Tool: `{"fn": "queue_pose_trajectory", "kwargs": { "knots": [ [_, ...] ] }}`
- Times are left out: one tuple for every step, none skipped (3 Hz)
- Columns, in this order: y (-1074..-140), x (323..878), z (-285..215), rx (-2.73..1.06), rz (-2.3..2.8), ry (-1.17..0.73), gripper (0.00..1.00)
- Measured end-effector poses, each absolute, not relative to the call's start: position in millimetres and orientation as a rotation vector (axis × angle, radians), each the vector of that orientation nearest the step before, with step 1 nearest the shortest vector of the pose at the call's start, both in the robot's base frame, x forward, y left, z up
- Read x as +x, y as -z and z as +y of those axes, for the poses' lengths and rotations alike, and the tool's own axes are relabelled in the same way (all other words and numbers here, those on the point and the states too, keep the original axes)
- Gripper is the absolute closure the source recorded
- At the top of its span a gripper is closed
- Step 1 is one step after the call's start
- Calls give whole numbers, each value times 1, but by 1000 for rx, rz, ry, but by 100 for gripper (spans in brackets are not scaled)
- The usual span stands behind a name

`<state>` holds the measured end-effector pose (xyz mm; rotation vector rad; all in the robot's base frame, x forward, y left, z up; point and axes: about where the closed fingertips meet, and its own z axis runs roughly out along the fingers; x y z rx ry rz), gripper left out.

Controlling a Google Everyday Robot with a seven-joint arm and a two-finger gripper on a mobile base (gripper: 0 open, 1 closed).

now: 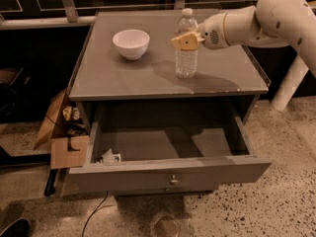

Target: Pick water bottle from top drawer and place on counter

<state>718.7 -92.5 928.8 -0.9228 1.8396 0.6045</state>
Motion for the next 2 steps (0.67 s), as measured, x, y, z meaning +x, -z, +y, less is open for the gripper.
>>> {"fn": "queue_pose_trajectory", "kwargs": {
  "knots": [
    [-923, 718, -95, -891, 1823, -612, 100],
    [-920, 719, -96, -878, 1816, -612, 100]
  ]
}}
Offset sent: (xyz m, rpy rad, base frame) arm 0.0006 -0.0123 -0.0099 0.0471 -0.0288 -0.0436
